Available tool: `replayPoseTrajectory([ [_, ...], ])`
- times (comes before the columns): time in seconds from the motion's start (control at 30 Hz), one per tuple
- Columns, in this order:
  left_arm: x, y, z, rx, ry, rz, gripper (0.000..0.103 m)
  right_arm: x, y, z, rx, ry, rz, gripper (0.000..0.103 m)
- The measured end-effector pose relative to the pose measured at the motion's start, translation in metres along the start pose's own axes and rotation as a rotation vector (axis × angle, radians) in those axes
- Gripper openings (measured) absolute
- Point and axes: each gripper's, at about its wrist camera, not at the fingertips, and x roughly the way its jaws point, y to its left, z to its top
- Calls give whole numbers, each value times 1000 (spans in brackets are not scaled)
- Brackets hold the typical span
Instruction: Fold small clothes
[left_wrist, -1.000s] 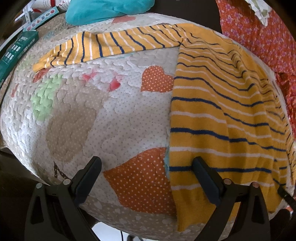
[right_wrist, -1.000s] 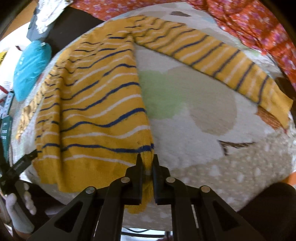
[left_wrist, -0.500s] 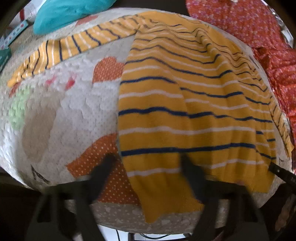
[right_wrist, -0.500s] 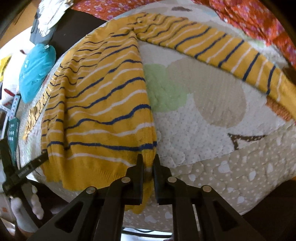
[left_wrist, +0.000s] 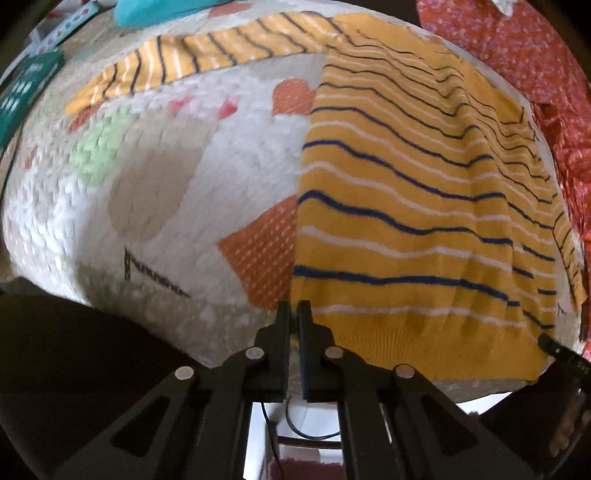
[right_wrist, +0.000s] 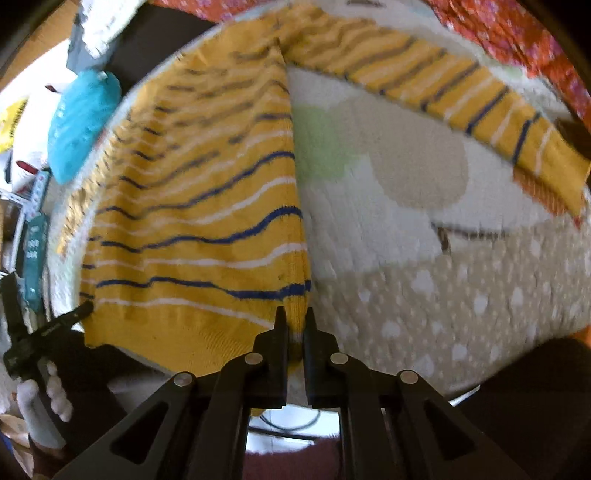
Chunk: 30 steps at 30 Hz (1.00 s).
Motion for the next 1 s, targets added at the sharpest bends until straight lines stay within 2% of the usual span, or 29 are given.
replayPoseTrajectory([
  [0.07,-7,11,0,-53,6,-54,5,1,-13,0,77,17,30,11],
  [0.17,-34,25,-4,-68,-61,-74,6,-18,-22,3,112,-38,95,14],
  [0.23,-50,25,-3,-53,-109,-78,17,-39,-28,14,100,-131,82,14],
  [0.3,-57,15,8,-15,-141,-87,50,-51,-30,32,85,-209,76,15],
  [0.33,-55,5,15,2,-148,-84,54,-52,-30,40,82,-225,87,18],
  [0.37,-52,-5,24,26,-156,-70,54,-49,-28,50,82,-235,95,25],
  [0.43,-40,-26,39,83,-176,-49,54,-37,-18,68,73,-233,94,31],
  [0.5,-18,-41,52,140,-160,23,54,-20,2,79,28,-217,130,31],
  [0.53,-5,-44,59,154,-143,70,54,-10,12,83,-5,-188,159,27],
  [0.57,7,-45,63,166,-129,117,54,-2,16,86,-22,-165,138,23],
  [0.6,21,-42,65,177,-115,166,57,11,20,86,-34,-142,54,22],
  [0.63,24,-39,67,170,-121,149,60,17,17,87,-36,-137,-24,14],
  [0.67,22,-32,64,151,-130,134,67,15,9,88,-18,-153,-38,7],
  [0.7,18,-24,64,123,-136,90,67,7,-4,88,34,-174,-47,8],
  [0.73,14,-16,63,105,-139,39,67,-6,-22,85,105,-208,-64,15],
  [0.8,9,0,65,31,-144,-72,67,-32,-61,74,240,-276,25,20],
  [0.83,7,6,66,-1,-148,-110,67,-44,-87,64,345,-304,116,29],
  [0.87,7,12,68,-33,-149,-151,67,-50,-102,58,410,-319,162,39],
  [0.9,6,17,69,-63,-148,-187,67,-56,-123,46,507,-339,224,43],
  [1.0,6,19,71,-93,-150,-243,67,-58,-146,27,633,-364,272,45],
])
